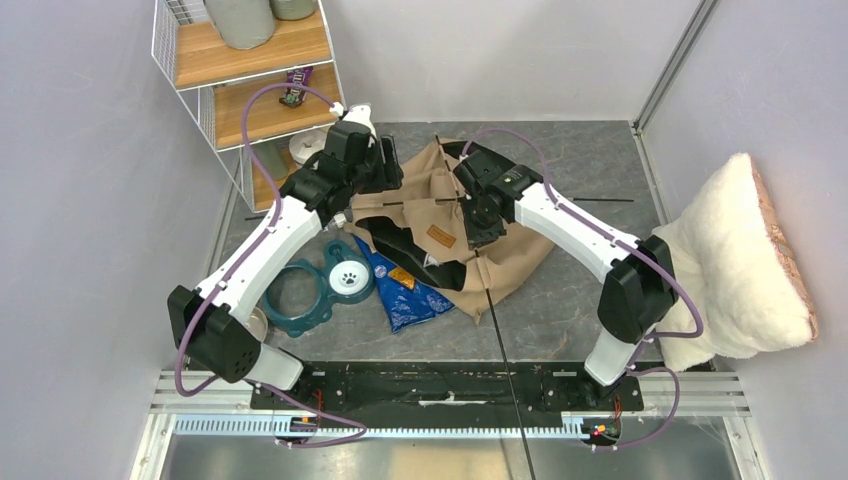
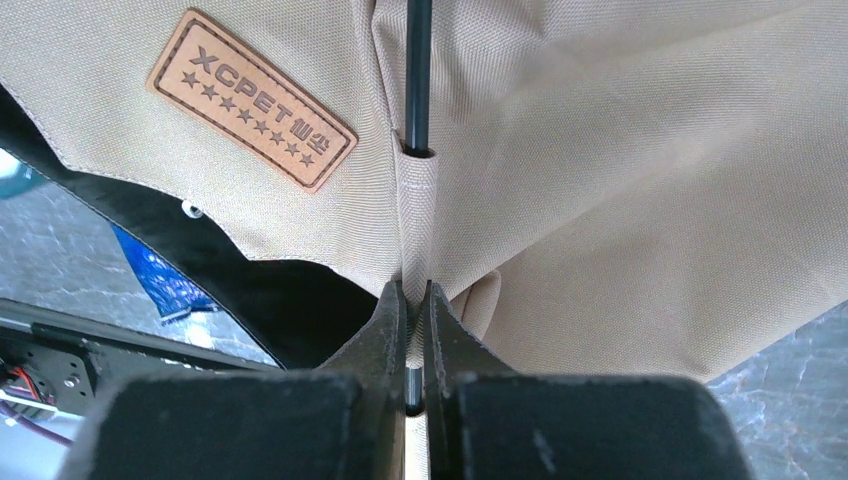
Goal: Set up the pet tent
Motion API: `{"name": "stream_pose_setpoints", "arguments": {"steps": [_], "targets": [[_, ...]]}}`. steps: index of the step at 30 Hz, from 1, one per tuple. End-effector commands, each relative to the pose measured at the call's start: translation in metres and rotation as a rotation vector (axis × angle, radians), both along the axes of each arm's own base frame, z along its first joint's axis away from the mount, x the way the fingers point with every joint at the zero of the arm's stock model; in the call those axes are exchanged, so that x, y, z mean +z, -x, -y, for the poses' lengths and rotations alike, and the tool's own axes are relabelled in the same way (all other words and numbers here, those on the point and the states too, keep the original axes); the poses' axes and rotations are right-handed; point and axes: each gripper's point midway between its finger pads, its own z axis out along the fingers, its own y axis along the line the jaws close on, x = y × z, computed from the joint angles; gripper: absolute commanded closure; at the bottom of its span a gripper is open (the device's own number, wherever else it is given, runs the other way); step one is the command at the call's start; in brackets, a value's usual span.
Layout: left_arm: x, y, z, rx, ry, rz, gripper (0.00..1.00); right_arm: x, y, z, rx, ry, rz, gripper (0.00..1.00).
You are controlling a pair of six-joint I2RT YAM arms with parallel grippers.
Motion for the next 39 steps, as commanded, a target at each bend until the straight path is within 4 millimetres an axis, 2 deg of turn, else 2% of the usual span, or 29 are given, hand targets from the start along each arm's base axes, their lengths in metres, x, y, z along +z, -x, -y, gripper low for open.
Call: {"name": "stream_pose_setpoints", "arguments": {"steps": [1, 14, 19, 26, 31, 33, 37, 39], "targets": [[0.028, -0.016, 0.002, -0.003, -0.003, 0.075, 0.29, 0.018, -0.029, -0.002, -0.002, -0.019, 0.07, 1.0], [0.025, -0.03, 0.006, -0.002, -0.023, 0.073, 0.29, -0.005, -0.03, 0.05, -0.082, 0.006, -0.011, 1.0], [0.024, -0.036, 0.012, -0.01, -0.013, 0.067, 0.29, -0.01, -0.048, 0.063, -0.099, -0.003, -0.003, 1.0], [0.022, -0.042, 0.018, -0.02, -0.003, 0.057, 0.29, -0.016, -0.082, 0.053, -0.091, -0.065, -0.022, 1.0], [0.022, -0.043, 0.019, -0.021, -0.002, 0.056, 0.29, -0.013, -0.092, 0.05, -0.095, -0.067, -0.03, 1.0], [0.02, -0.043, 0.019, -0.022, -0.003, 0.053, 0.29, -0.009, -0.09, 0.05, -0.097, -0.073, -0.027, 0.9], [0.018, -0.042, 0.018, -0.025, -0.01, 0.047, 0.29, -0.001, -0.078, 0.051, -0.1, -0.094, -0.034, 0.58], [0.018, -0.042, 0.019, -0.028, -0.01, 0.046, 0.29, 0.007, -0.069, 0.052, -0.11, -0.11, -0.034, 0.46]]}}
